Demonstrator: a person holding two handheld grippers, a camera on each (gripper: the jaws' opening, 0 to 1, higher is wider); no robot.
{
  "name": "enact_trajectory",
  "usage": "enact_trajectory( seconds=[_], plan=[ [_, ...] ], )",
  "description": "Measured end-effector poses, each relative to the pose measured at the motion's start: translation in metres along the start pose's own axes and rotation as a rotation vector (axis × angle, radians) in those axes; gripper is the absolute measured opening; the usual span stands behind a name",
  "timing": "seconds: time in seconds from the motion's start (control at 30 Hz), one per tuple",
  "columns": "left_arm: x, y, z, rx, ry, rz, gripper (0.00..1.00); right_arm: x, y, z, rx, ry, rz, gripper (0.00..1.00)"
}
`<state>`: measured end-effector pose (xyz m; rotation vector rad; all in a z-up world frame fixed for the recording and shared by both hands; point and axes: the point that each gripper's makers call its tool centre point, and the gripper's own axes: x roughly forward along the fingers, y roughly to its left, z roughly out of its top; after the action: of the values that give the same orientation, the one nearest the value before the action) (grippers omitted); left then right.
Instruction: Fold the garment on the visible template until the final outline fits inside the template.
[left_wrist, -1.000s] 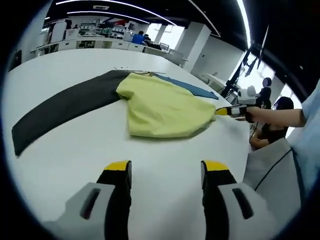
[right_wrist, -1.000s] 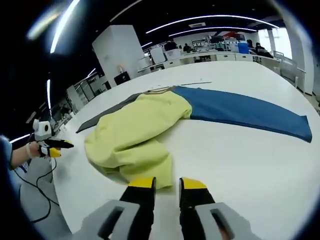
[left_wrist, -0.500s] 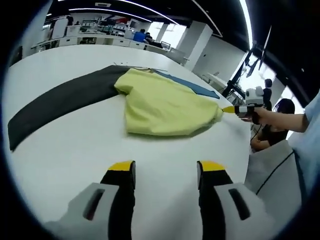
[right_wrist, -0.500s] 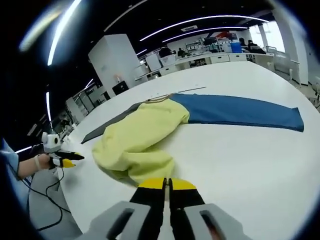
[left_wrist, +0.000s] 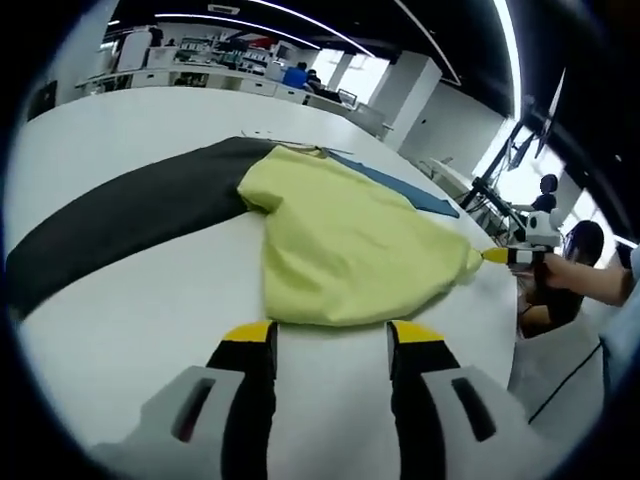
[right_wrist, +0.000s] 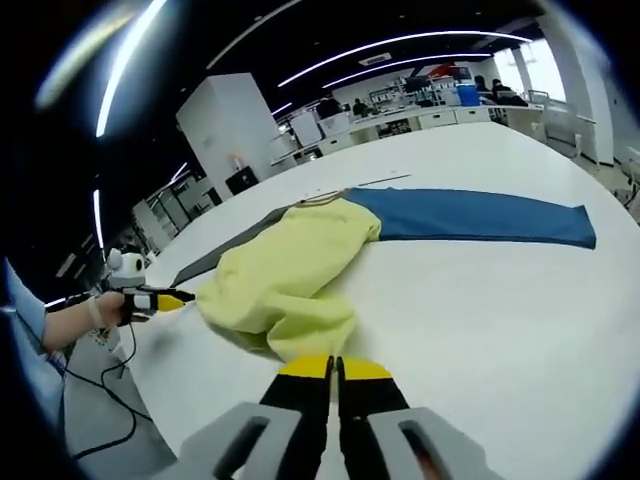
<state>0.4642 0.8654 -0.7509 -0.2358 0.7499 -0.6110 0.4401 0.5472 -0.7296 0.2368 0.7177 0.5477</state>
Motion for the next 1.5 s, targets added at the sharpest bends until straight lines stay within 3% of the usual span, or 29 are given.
enact_trajectory(
  seconds=[0.17, 0.27, 0.4, 0.57, 0.7, 0.77, 0.9, 1.07, 1.23, 1.5],
  plan=[
    [0.001, 0.011, 0.003, -0.076, -0.014, 0.025, 0.34, -0.003, 0.000, -0.003, 0.003, 0.002, 0.003, 0.00],
    [0.003, 0.018, 0.006, -0.072, -0.044, 0.042, 0.25, -0.003, -0.001, -0.004, 0.008, 0.003, -0.001, 0.00],
    [0.004, 0.020, 0.004, -0.087, -0.036, 0.048, 0.00, -0.003, -0.002, -0.005, 0.007, 0.003, -0.006, 0.00],
    [0.002, 0.010, 0.012, -0.004, -0.022, 0.035, 0.00, -0.004, -0.003, -0.003, 0.012, -0.004, -0.008, 0.00],
    [-0.002, -0.010, 0.045, 0.021, -0.069, -0.023, 0.00, -0.004, -0.004, 0.000, 0.009, -0.009, -0.008, 0.00],
    [-0.003, -0.027, 0.069, 0.062, -0.115, -0.080, 0.00, -0.005, -0.004, 0.001, 0.010, -0.015, -0.010, 0.00],
    [0.002, -0.045, 0.111, 0.088, -0.167, -0.118, 0.00, -0.005, -0.008, 0.002, 0.011, -0.018, -0.021, 0.00],
    [0.026, -0.043, 0.141, 0.075, -0.182, -0.130, 0.00, -0.005, -0.014, 0.006, 0.020, -0.029, -0.041, 0.00],
    [0.068, -0.027, 0.160, 0.029, -0.168, -0.103, 0.00, -0.005, -0.021, 0.008, 0.016, -0.026, -0.057, 0.00],
    [0.115, -0.011, 0.152, 0.029, -0.080, -0.067, 0.00, -0.003, -0.030, 0.006, 0.030, -0.022, -0.076, 0.00]
  ],
)
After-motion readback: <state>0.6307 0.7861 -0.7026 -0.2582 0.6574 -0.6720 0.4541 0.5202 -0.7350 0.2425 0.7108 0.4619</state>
